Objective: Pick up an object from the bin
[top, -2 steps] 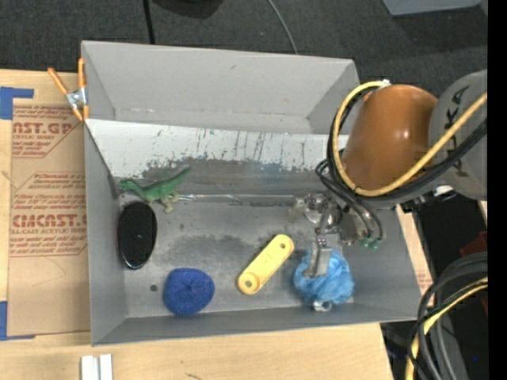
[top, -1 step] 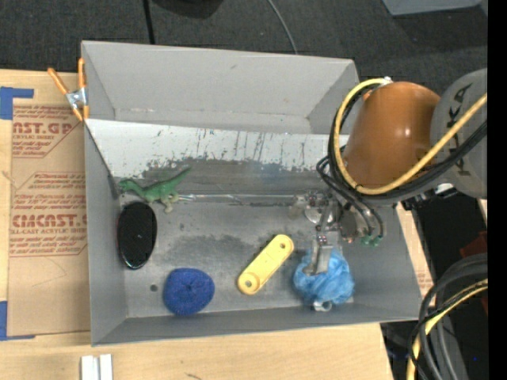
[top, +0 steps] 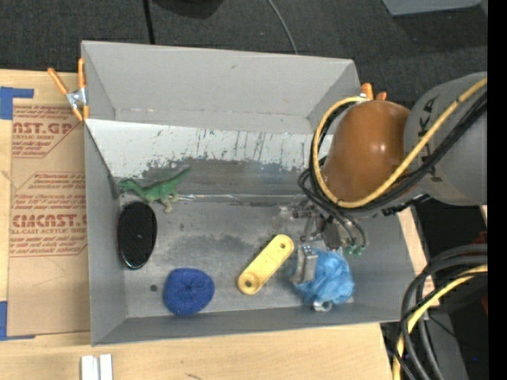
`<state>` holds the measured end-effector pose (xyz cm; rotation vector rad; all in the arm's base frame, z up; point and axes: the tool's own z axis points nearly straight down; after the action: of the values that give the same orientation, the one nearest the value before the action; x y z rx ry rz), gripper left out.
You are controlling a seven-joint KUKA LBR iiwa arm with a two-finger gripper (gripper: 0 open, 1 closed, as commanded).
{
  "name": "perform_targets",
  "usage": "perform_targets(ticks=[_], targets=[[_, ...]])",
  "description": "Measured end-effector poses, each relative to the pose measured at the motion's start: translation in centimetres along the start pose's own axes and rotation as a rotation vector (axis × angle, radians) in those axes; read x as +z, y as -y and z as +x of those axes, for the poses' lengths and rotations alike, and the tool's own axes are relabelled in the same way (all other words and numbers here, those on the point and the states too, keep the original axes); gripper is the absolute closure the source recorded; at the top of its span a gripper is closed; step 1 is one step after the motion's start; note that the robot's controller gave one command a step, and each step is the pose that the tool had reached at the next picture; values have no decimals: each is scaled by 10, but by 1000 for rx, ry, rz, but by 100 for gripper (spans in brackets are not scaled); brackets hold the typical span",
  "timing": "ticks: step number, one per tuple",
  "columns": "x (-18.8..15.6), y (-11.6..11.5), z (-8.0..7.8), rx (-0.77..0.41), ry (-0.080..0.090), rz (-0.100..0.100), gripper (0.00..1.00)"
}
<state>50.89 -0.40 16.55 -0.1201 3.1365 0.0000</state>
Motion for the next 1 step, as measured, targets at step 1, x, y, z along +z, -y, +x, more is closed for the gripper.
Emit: perform_targets(ticks=[1], targets=[[51,-22,4,42,0,-1,0]])
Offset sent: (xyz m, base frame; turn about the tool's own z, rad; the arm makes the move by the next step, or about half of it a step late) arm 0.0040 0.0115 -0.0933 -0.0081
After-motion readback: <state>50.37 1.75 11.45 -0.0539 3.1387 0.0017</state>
